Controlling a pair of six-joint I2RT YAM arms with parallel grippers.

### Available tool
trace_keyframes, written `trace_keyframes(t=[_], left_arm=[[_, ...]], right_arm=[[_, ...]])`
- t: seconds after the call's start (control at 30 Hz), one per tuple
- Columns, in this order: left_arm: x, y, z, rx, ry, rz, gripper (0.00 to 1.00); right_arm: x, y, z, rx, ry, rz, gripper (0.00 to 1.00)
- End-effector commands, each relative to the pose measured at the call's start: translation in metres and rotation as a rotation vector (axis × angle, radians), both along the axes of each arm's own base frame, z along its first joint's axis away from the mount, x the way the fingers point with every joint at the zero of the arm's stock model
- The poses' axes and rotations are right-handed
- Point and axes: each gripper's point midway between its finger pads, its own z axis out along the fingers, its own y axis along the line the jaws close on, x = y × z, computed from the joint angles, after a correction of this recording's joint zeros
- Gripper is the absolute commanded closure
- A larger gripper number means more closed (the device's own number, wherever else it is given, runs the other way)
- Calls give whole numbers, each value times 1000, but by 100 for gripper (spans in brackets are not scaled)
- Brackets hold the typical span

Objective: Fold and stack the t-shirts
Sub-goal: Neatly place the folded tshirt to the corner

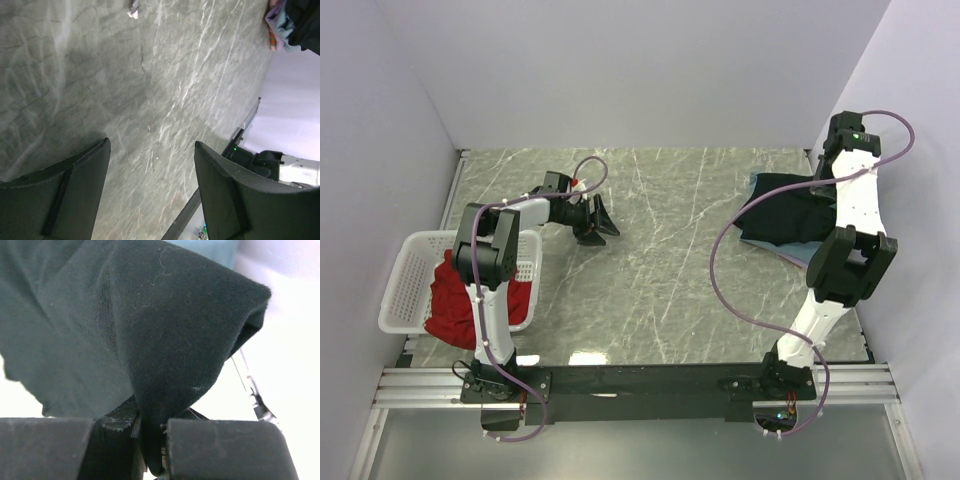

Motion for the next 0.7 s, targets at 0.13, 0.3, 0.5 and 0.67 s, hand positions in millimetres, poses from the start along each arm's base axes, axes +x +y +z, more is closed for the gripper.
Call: trace_keyframes(t=[0.13,0.3,0.5,0.67], left_arm=[[22,5,43,47,-144,27,26],[31,8,68,77,-215,41,26],[44,17,106,115,-316,109,23],[50,24,144,125,-405,189,22]], right_arm=[[-12,-37,-7,-163,65,-156,65],[-19,-47,9,-234,33,-222,17],[-21,-29,22,-236,-79,-206,14],[-18,10,23,-187,-183,-130,13]])
